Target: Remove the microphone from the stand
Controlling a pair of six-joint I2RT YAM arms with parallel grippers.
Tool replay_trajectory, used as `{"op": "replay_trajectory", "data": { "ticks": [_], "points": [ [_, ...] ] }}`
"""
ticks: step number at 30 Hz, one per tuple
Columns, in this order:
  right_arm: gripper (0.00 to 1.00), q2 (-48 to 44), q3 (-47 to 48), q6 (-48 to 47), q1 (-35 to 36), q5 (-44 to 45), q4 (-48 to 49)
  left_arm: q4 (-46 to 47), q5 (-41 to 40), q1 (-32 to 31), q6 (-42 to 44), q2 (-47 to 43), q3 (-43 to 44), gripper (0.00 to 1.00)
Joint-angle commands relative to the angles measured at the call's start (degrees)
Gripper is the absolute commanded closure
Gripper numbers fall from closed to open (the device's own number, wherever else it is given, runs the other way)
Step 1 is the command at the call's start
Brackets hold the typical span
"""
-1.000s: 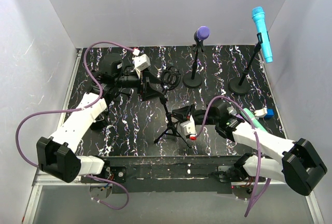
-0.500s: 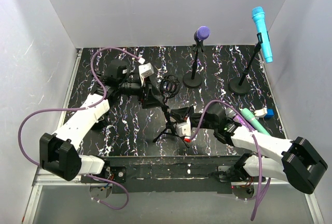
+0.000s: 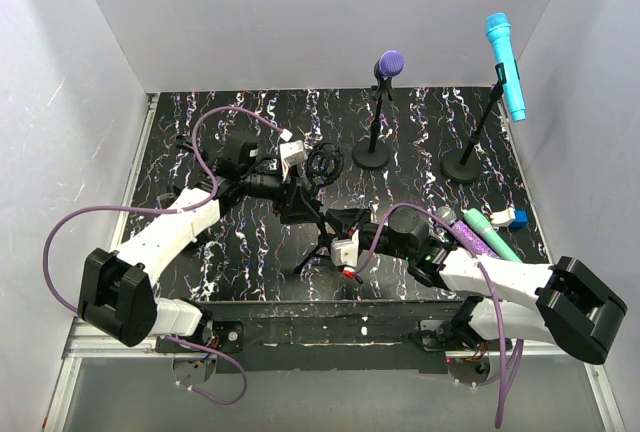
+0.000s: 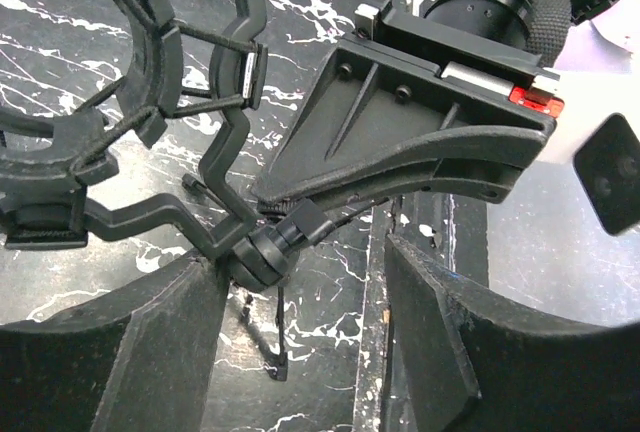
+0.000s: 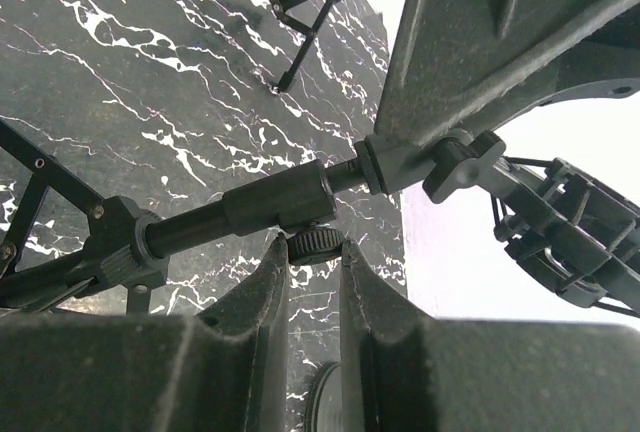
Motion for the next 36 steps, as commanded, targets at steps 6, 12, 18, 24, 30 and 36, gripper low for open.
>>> {"op": "replay_trajectory", "data": {
  "ticks": [6,12,18,24,30,36],
  "points": [
    [0.99,1.1,-4.8,-2.8,1.7,4.0,-3.7,9.3,-5.8,-4.2,-4.7,0.8,-2.3,0.50],
    [0.99,0.5,-6.9,-4.0,1.8,3.6,-1.2,10.4,-6.0,-4.7,-4.7,1.6,-2.5,0.83],
    [0.68,-4.4,-1.5,2.9,1.9,1.4,-18.5,11.6,-6.5,-4.7,-4.5,1.3,-3.1,1.00],
    [0.51,-8.6,4.5,20.5,0.6,-2.5,-32.1,12.3,-6.8,-4.7,-3.8,1.5,-3.5,1.00],
    [0.45,-8.3,7.9,33.0,-1.2,-6.5,-39.4,11.4,-6.8,-4.7,-2.9,0.7,-4.3,1.00],
    [0.45,-4.4,13.5,50.0,-6.8,-7.0,-38.3,9.9,-6.8,-4.7,-2.2,0.6,-4.0,1.00]
  ]
}}
